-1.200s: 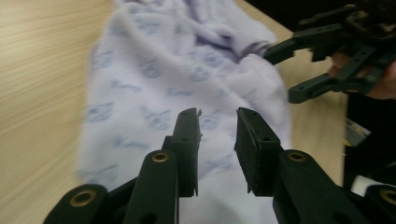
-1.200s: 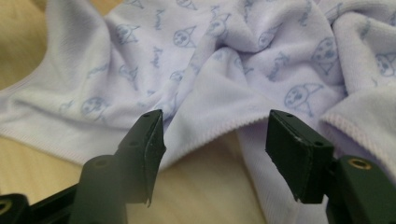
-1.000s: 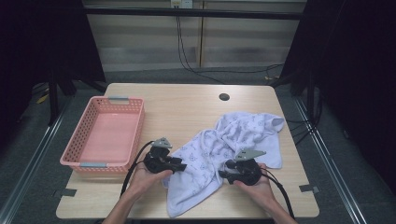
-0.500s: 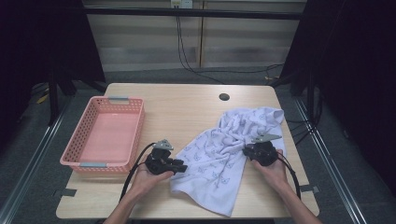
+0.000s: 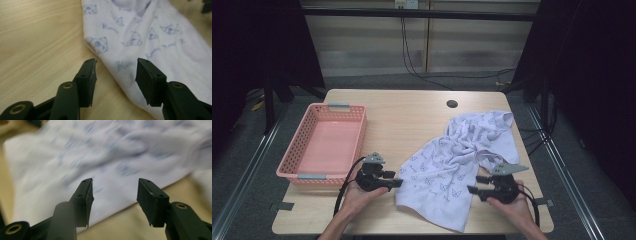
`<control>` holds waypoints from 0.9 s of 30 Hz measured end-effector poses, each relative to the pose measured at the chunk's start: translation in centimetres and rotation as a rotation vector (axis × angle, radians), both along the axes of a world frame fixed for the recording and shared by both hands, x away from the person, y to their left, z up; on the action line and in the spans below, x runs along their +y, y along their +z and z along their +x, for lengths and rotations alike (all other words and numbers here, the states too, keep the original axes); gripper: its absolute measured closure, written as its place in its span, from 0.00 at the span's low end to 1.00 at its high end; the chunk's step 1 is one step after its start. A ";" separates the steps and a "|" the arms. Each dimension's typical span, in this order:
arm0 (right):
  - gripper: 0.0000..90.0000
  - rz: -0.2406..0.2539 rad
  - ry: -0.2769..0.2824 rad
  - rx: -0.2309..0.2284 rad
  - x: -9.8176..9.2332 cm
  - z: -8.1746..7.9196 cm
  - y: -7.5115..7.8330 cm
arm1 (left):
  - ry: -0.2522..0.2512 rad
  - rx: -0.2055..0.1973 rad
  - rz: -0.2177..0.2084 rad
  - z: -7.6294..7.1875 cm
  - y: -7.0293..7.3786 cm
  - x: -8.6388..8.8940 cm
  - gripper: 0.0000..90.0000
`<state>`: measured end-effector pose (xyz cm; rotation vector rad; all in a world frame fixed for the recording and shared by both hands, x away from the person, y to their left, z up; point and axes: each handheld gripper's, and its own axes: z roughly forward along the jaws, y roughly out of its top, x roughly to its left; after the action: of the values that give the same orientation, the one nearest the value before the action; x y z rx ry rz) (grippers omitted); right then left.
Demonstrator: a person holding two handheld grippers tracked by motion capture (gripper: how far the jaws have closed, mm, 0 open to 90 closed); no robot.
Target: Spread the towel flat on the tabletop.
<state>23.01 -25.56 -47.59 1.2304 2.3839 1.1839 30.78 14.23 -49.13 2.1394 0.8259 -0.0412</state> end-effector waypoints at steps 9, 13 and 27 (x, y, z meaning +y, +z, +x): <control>0.46 -0.064 0.173 0.033 3.6 -0.5 -2.2 | -0.068 0.002 -0.112 0.7 1.9 -2.5 0.95; 0.44 -0.075 0.235 0.010 4.5 -1.3 -2.3 | -0.079 -0.036 -0.177 0.6 4.0 -3.1 0.96; 0.94 0.049 0.076 -0.056 0.8 0.4 0.9 | -0.071 -0.138 -0.221 1.0 8.8 -5.0 0.96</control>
<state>23.45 -24.79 -46.65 1.1141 2.3938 1.2891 31.79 9.28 -40.34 1.9394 0.6339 -0.0199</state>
